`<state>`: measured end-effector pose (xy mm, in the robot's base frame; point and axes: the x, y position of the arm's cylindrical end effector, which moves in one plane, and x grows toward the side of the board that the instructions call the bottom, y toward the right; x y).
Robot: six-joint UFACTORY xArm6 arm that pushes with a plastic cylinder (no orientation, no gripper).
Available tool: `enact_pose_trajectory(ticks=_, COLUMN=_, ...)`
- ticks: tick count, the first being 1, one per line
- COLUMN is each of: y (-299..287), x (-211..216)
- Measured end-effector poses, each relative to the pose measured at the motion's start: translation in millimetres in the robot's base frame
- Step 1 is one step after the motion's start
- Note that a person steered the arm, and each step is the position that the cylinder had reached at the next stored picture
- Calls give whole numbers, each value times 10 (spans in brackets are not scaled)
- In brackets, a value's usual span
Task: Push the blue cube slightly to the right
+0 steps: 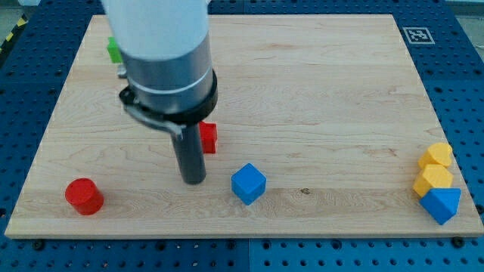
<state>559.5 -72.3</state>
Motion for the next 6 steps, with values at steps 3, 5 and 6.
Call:
enact_pose_trajectory(ticks=3, y=445, x=75)
enact_pose_trajectory(ticks=5, y=546, x=76)
enact_pose_trajectory(ticks=6, y=591, x=76)
